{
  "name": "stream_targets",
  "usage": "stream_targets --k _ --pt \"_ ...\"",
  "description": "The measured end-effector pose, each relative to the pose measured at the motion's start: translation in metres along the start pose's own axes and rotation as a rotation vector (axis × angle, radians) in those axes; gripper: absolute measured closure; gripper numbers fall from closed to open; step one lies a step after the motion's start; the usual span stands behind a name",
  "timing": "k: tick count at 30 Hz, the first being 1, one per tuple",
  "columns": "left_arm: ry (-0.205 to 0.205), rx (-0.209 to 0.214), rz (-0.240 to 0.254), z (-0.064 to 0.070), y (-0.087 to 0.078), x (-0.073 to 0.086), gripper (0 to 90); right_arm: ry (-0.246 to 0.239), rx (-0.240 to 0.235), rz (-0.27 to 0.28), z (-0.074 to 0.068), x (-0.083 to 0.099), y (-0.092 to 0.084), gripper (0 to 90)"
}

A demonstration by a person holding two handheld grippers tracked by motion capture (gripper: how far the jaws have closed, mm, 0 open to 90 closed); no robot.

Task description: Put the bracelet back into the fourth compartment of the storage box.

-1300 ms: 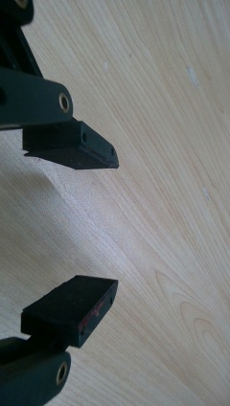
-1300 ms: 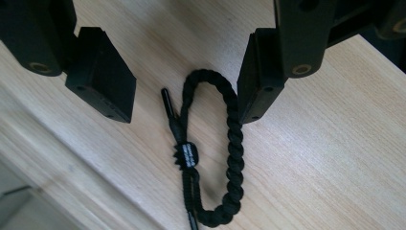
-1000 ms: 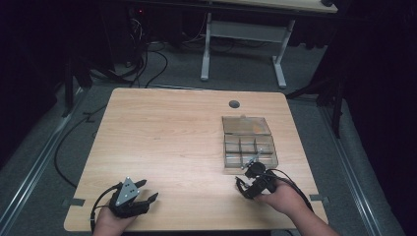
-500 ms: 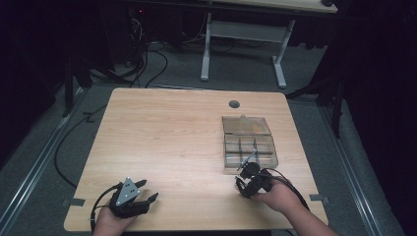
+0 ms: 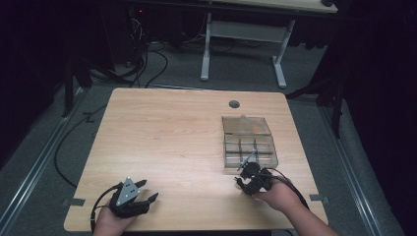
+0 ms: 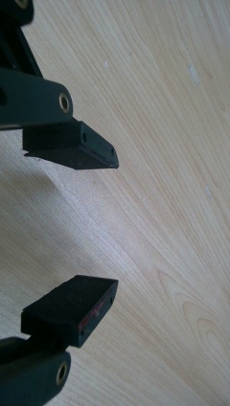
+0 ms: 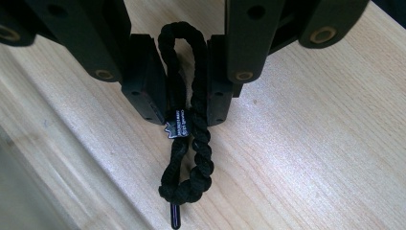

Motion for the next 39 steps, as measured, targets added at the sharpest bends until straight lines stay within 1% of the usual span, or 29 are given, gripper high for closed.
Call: stream_targets --k 2,3,5,7,8,11,12,14,18,20,21,22,23,24,25,26,27,28,29,30,31,32,33,34,35,36,37,38,39 --pt "0.000 0.001 0.000 0.000 0.000 0.000 37.0 -0.007 0.005 -0.005 -0.001 -0.001 0.000 71.3" --pt "0.000 0.001 0.000 0.000 0.000 0.000 37.0 -0.011 0.007 -0.006 -0.001 -0.001 0.000 73.2" --pt "-0.001 0.001 0.000 0.000 0.000 0.000 37.0 -0.004 -0.003 -0.012 -0.001 -0.001 -0.001 73.3" --pt "0.000 0.001 0.000 0.000 0.000 0.000 37.0 -0.011 -0.003 -0.007 0.001 -0.001 -0.001 73.5" --pt "-0.001 0.001 0.000 0.000 0.000 0.000 37.0 0.002 -0.004 -0.011 0.000 -0.001 -0.002 73.5" --pt "0.000 0.001 0.000 0.000 0.000 0.000 37.0 0.006 -0.007 -0.010 0.002 -0.002 -0.005 73.5" --pt "0.000 0.001 0.000 0.000 0.000 0.000 37.0 -0.003 -0.006 -0.005 0.004 -0.001 -0.006 73.5" --pt "0.000 0.001 0.000 0.000 0.000 0.000 37.0 0.016 -0.011 -0.013 0.006 -0.002 -0.011 73.5" --pt "0.000 0.001 -0.001 0.000 0.000 0.000 37.0 0.000 -0.012 -0.003 0.010 -0.003 -0.014 73.5" --pt "0.001 0.000 -0.001 0.000 0.000 0.000 37.0 0.021 -0.015 -0.013 0.012 -0.004 -0.020 73.5" --pt "0.001 0.000 -0.001 0.000 0.000 0.000 37.0 0.009 -0.018 -0.005 0.014 -0.005 -0.021 73.5" --pt "0.001 0.000 -0.001 0.000 0.000 0.000 37.0 0.009 -0.018 -0.005 0.014 -0.005 -0.021 73.5" --pt "0.001 0.000 -0.001 0.000 0.000 0.000 36.9 0.023 -0.019 -0.012 0.014 -0.005 -0.023 73.5" --pt "0.001 0.000 -0.001 0.000 0.000 0.000 37.0 0.008 -0.020 -0.004 0.018 -0.007 -0.027 73.5" --pt "0.000 0.000 0.000 0.000 0.000 0.000 37.0 0.008 -0.020 -0.004 0.018 -0.007 -0.027 73.5" --pt "-0.001 0.001 0.001 0.000 0.000 0.000 37.0 0.006 -0.020 0.001 0.021 -0.009 -0.031 73.5" --pt "-0.001 0.002 0.002 0.000 0.000 0.000 36.9 0.022 -0.019 -0.008 0.020 -0.010 -0.033 73.5" --pt "-0.001 0.002 0.002 0.000 0.000 0.000 37.0 0.011 -0.019 0.000 0.022 -0.011 -0.035 73.5" --pt "-0.001 0.002 0.002 0.000 0.000 0.000 37.0 0.011 -0.019 0.000 0.022 -0.011 -0.035 73.5" --pt "-0.001 0.004 0.002 0.000 0.000 0.000 36.9 0.014 -0.016 0.001 0.025 -0.014 -0.039 73.5" --pt "-0.001 0.004 0.002 0.000 0.000 0.000 36.9 0.014 -0.016 0.001 0.025 -0.014 -0.039 73.5" --pt "0.001 0.003 0.001 0.000 0.000 0.000 36.9 0.024 -0.014 -0.003 0.026 -0.017 -0.044 73.5" --pt "0.000 0.004 0.001 0.000 0.000 0.000 36.9 -0.003 -0.013 0.011 0.029 -0.018 -0.044 73.5" --pt "0.000 0.004 0.001 0.000 0.000 0.000 36.9 -0.003 -0.013 0.011 0.029 -0.018 -0.044 73.5" --pt "0.001 0.004 0.002 0.000 0.000 0.000 36.9 0.014 -0.014 0.008 0.031 -0.022 -0.048 73.5" --pt "0.001 0.004 0.002 0.000 0.000 0.000 36.9 -0.004 -0.012 0.019 0.033 -0.024 -0.048 73.5" --pt "0.001 0.004 0.002 0.000 0.000 0.000 37.0 0.037 -0.014 -0.006 0.031 -0.025 -0.050 73.5" --pt "0.001 0.004 0.002 0.000 0.000 0.000 36.9 0.037 -0.014 -0.006 0.031 -0.025 -0.050 73.5" --pt "0.002 0.005 0.002 0.000 -0.001 0.000 36.9 -0.034 -0.006 0.035 0.036 -0.028 -0.048 73.5"
Point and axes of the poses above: each handheld gripper's, and its own axes: y roughly forward along the jaws, x roughly out of its underside, z roughly to its right, the point moved 1 cm from there along y, roughly forward along the jaws, and after that the axes turned 11 degrees about x, right-handed, at the moved point
